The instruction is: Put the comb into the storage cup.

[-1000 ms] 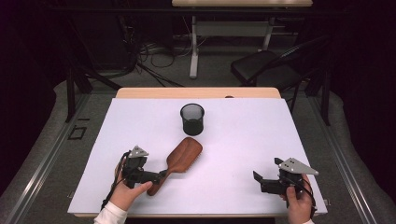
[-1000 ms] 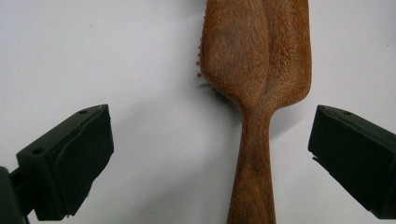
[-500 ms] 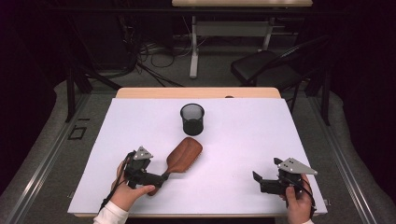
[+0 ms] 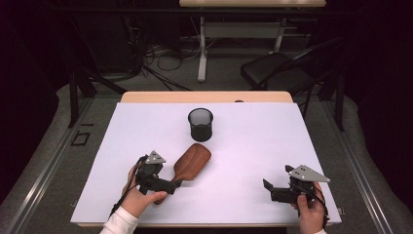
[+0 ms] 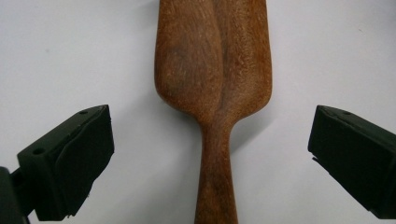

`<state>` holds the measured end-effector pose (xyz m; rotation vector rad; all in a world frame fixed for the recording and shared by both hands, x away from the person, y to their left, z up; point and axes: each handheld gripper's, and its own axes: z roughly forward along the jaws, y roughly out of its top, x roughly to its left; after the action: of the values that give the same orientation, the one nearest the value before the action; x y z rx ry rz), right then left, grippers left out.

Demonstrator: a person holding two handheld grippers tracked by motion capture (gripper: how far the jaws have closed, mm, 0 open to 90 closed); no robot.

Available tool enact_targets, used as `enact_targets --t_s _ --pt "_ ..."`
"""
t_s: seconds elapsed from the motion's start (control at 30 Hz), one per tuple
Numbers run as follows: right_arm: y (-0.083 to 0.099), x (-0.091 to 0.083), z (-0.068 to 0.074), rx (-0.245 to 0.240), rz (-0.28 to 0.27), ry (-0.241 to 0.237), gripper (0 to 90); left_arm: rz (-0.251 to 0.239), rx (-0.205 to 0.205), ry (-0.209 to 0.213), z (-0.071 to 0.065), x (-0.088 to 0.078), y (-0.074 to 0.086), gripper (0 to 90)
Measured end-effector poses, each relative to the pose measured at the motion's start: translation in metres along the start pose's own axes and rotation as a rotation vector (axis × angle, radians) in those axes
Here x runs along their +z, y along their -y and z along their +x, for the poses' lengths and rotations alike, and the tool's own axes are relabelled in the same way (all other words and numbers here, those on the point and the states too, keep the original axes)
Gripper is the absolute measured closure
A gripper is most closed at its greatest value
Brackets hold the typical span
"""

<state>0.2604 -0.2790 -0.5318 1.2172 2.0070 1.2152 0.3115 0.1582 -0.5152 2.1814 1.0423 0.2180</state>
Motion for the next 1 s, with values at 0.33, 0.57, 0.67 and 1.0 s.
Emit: enact_targets --t_s 0.33,0.57,0.67,1.0 --pt "0.000 0.000 0.001 0.003 0.005 0.002 3.6 0.045 0.028 0.026 -0.001 0.002 -0.011 0.4" --pt "0.000 0.000 0.000 -0.001 0.000 0.002 3.6 0.090 0.045 0.030 0.001 0.004 -0.014 0.4" --pt "0.000 0.000 0.000 -0.001 0.000 0.002 3.5 0.108 0.051 0.017 0.000 0.005 -0.016 0.4" --pt "0.000 0.000 0.000 -0.002 -0.001 0.002 3.6 0.191 0.056 0.025 -0.002 0.011 -0.019 0.6"
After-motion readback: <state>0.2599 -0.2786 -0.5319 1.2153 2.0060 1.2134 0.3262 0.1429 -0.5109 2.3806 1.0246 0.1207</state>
